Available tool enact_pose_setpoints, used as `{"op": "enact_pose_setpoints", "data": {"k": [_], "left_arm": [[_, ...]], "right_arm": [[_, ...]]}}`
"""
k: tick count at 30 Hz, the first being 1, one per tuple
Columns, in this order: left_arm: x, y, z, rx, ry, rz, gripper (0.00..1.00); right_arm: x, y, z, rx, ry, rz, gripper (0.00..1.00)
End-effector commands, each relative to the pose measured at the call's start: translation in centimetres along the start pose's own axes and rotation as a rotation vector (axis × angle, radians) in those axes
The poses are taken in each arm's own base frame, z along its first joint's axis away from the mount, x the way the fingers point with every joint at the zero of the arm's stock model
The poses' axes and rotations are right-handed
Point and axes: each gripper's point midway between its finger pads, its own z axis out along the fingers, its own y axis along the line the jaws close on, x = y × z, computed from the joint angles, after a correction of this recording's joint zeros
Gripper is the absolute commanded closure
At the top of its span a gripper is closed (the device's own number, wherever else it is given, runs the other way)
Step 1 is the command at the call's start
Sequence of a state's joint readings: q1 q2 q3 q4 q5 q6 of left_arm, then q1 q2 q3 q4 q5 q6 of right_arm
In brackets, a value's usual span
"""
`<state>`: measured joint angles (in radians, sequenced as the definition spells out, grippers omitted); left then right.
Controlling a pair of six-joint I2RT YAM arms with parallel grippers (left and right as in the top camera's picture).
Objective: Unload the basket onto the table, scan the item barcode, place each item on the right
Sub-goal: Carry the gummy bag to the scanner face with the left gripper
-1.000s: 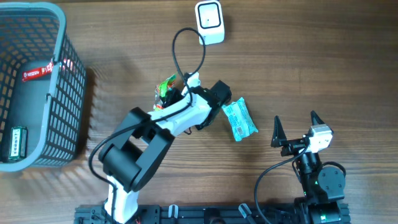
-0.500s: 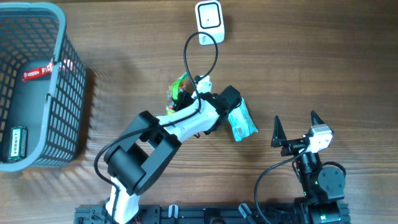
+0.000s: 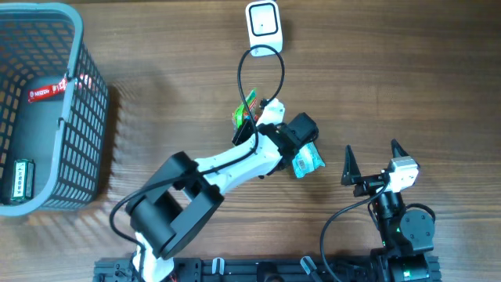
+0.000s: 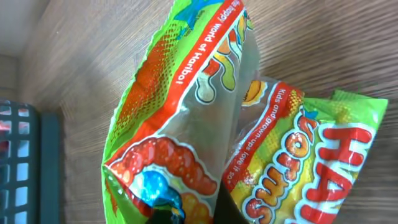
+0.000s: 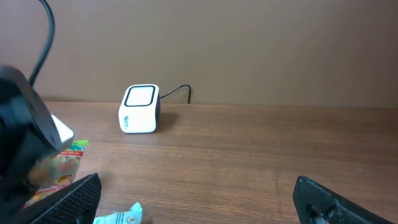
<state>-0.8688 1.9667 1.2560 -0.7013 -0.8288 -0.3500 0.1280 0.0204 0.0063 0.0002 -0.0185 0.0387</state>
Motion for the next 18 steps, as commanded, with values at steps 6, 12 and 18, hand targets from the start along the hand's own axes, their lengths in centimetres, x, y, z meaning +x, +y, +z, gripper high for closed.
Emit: {"op": "enact_pose_setpoints", "data": {"k": [6, 12, 18], "left_arm": [[-3.5, 3.0, -4.8, 0.115, -0.106, -0.154, 0.96], [-1.8, 8.2, -2.8, 0.037, 0.002, -0.232, 0.96], [3.7, 17.7, 1.7, -0.209, 0.239, -0.34, 0.96]], "right_arm": [[-0.1, 0.0, 0.0, 0.0, -0.007, -0.013, 0.0], [-0.1, 0.0, 0.0, 0.0, -0.007, -0.013, 0.0], [-0.1, 0.0, 0.0, 0.0, -0.007, -0.013, 0.0]]}}
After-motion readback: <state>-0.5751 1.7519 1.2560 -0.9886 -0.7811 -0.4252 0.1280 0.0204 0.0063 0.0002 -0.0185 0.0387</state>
